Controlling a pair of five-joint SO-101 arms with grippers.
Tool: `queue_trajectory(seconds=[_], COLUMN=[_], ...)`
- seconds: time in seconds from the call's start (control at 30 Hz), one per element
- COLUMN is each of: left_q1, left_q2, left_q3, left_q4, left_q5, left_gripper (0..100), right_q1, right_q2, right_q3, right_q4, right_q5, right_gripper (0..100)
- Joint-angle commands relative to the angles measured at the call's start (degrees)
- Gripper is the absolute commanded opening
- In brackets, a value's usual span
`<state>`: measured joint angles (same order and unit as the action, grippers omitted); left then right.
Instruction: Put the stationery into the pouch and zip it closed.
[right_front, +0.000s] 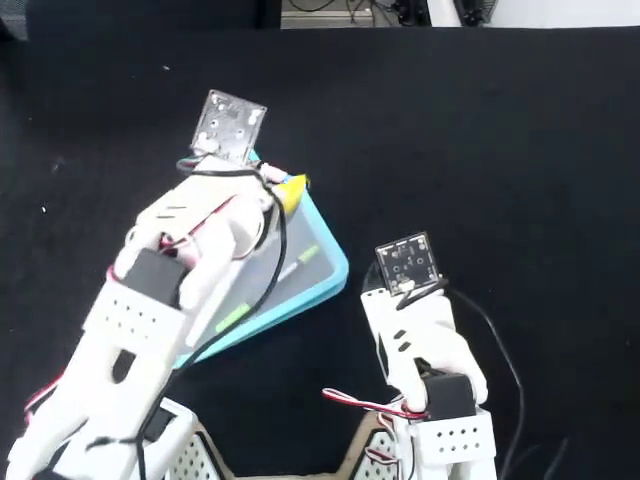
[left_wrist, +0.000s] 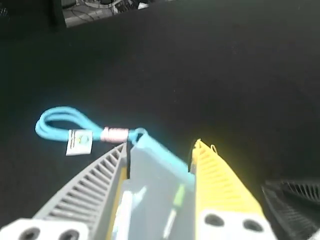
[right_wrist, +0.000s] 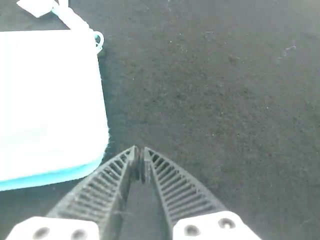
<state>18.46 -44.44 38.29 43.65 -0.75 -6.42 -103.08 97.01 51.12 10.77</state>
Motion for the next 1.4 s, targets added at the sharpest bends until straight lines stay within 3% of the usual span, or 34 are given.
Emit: queue_trajectory(seconds=[0.0,0.13,0.33,0.53,0.97,1.37], left_q1=[-5.32,-11.82,-21.23,-25.63,-25.63,-26.07], left_q2=[-9.14,-19.69,-40.97,-61.01,-60.31,-60.22], left_q3=[0.66,11.47,33.98,43.65,50.15,58.95], left_q4=[9.58,11.52,10.73,21.45,31.21,29.01], left_q5=[0.62,0.70,0.62,-4.48,-5.80,-5.89], left_gripper=[18,2,6,6,6,6], right_q1=[0.44,0.44,0.53,0.88,0.97,0.97], right_q2=[-2.68,-2.77,-2.77,-2.68,-2.68,-2.68], right_q3=[-0.31,-1.10,-3.56,-3.12,-2.24,-0.31], right_q4=[0.00,-0.18,-0.18,6.86,21.89,22.33], right_q5=[-0.53,-6.77,-11.34,-11.34,-11.34,-11.16], right_gripper=[1.5,1.1,1.1,1.1,1.1,1.1])
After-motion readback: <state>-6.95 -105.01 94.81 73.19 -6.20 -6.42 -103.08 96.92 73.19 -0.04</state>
